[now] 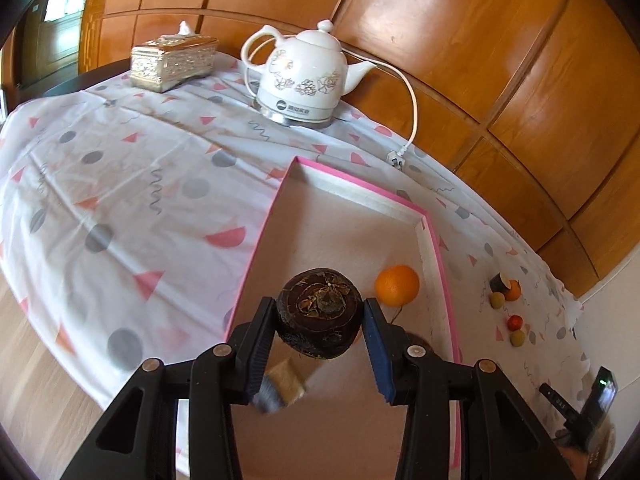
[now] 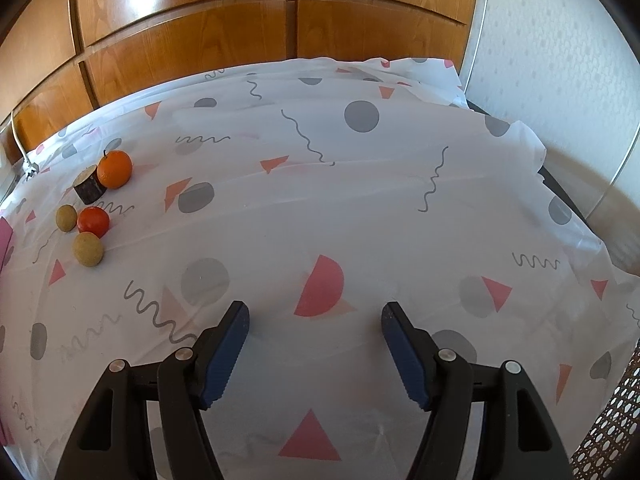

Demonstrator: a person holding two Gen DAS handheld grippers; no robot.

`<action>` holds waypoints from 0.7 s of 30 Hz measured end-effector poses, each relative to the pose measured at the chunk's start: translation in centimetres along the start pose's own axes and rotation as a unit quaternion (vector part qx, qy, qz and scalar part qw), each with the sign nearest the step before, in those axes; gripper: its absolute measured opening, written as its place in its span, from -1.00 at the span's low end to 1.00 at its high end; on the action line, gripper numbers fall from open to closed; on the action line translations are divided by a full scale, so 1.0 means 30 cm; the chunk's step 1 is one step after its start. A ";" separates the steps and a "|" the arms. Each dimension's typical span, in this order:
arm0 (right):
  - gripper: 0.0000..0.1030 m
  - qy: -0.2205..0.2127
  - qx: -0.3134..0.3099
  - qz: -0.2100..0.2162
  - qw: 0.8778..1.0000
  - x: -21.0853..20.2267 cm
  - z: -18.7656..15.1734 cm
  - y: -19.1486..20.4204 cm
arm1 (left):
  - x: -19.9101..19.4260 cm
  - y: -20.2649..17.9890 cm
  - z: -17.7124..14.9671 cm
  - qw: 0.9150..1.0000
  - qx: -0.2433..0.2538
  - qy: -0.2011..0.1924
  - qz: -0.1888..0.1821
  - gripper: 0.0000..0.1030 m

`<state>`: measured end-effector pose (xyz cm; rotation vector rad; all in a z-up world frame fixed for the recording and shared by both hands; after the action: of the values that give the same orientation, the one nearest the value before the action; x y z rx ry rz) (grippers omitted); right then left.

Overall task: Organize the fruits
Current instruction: 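Carry the brown fruit with the left gripper into the tray and release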

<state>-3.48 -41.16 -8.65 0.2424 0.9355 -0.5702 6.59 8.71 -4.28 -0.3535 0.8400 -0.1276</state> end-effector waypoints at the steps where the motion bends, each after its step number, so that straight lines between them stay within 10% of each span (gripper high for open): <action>1: 0.35 0.000 0.000 0.000 1.000 0.000 -0.001 -0.001 | 0.011 -0.009 0.010 1.000 0.005 0.000 0.000 -0.15; 21: 0.35 0.000 0.000 -0.002 1.000 0.001 0.001 0.003 | 0.100 -0.034 0.051 0.999 0.016 -0.005 0.047 0.08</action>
<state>-3.40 -41.11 -8.66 0.2405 0.9372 -0.5732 9.76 7.40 -5.11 -0.2835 0.8429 -0.0512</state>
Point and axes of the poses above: each gripper's, at about its wrist camera, not at the fingertips, and x roughly the way its jaws point, y to its left, z to its top, the point moved 1 cm from there along x, roughly the way its jaws point, and after that the axes turned 2 degrees about -y, right-handed, at the moved point
